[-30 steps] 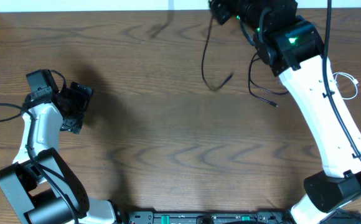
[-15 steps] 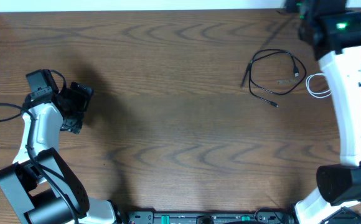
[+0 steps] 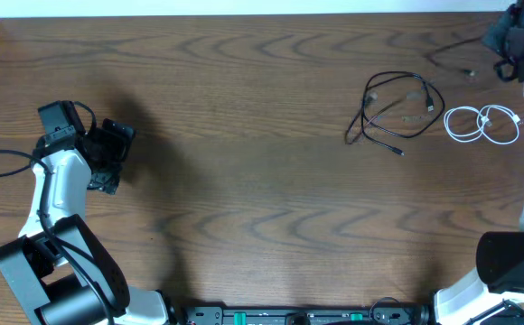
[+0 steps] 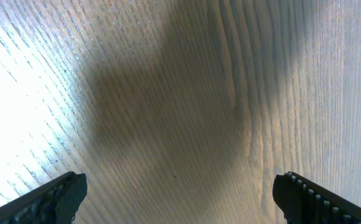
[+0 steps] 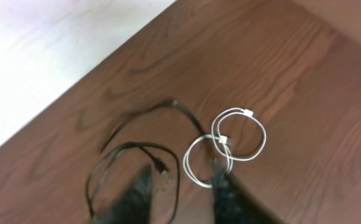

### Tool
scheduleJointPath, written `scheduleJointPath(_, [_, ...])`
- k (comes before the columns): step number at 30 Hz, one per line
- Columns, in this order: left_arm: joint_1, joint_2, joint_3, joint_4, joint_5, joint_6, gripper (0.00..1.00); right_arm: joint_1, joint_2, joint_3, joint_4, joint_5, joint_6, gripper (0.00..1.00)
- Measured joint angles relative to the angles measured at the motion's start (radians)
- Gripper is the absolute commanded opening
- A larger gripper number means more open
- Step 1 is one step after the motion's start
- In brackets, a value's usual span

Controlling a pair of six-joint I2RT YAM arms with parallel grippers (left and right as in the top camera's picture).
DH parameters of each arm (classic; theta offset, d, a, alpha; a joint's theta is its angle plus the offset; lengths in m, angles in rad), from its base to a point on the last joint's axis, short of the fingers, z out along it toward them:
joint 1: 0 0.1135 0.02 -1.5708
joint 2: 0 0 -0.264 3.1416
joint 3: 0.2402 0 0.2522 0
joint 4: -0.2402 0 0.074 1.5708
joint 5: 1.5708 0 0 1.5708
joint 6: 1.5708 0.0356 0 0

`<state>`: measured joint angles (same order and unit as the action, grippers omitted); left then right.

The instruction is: Untangle cables

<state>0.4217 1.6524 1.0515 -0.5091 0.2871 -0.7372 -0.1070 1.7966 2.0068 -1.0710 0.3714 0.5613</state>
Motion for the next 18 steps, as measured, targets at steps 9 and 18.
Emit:
scheduleJointPath(9, [0.000,0.000,0.000,0.000,0.000,0.000,0.99,0.001,0.000,0.000,-0.013,-0.001,0.057,0.57])
scheduleJointPath(18, [0.000,0.000,0.000,0.000,0.000,0.000,1.00,0.001,0.000,-0.001,-0.056,-0.136,0.066,0.92])
